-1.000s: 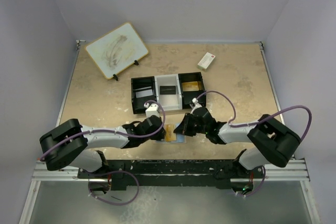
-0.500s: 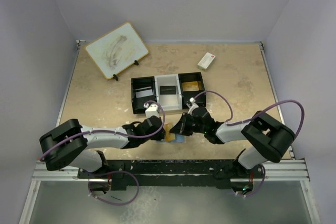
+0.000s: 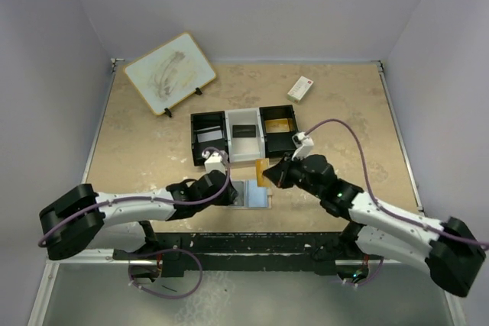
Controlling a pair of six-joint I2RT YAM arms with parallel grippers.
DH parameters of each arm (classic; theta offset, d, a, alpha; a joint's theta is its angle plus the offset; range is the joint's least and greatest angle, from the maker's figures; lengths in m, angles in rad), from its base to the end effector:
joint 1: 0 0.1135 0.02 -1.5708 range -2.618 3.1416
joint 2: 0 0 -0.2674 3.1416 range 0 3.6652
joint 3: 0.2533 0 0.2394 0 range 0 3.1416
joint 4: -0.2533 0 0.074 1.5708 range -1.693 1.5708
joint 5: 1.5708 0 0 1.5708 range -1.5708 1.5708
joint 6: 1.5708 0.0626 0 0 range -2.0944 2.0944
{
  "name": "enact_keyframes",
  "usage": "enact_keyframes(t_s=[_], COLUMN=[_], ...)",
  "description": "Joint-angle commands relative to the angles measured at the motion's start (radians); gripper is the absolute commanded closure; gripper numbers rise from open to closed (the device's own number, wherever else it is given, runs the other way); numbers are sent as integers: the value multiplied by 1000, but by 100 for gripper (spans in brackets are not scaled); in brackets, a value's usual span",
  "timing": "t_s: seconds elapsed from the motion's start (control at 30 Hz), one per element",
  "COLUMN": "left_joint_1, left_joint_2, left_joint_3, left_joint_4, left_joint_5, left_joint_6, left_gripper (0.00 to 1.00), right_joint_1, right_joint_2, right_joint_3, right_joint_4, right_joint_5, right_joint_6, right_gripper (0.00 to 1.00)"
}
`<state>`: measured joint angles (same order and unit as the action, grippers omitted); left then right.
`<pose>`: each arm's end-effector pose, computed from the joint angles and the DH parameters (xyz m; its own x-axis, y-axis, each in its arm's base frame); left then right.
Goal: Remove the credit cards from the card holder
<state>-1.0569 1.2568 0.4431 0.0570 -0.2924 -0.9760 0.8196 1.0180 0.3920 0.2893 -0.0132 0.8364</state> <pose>0.1325 -0.1980 0.1486 -0.7944 -0.2060 -0.5713 0.1300 0.8612 -0.4913 0.1574 0.1697 0.2088 -0.6998 0.3380 -0.6293 -0.3281 0.6305 0.7035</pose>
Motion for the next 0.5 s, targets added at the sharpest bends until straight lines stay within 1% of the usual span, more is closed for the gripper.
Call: enact_keyframes(t_s=[0.0, 0.1, 0.17, 0.23, 0.33, 0.47], left_joint_1=[-6, -6, -6, -6, -5, -3], left_joint_2=[-109, -163, -186, -200, -226, -259], left_joint_3=[0, 17, 49, 95, 141, 197], left_joint_4=[3, -44, -109, -190, -301, -409], left_joint_5=[-32, -62, -87, -124, -187, -264], left_joint_6=[10, 28, 56, 84, 116, 137], left_gripper=[91, 84, 78, 72, 56, 36], right_joint_1=[1, 1, 1, 1, 1, 1], right_joint_2=[-251, -342, -374, -386, -356, -242], right_joint_3=[59, 36, 27, 27, 62, 132], right_joint_4=[-68, -32, 7, 41, 45, 12], right_joint_5=[196, 231, 200, 171, 127, 150], right_joint_6=[-332, -511, -669, -755, -902, -1055], right_gripper=[100, 100, 100, 100, 100, 100])
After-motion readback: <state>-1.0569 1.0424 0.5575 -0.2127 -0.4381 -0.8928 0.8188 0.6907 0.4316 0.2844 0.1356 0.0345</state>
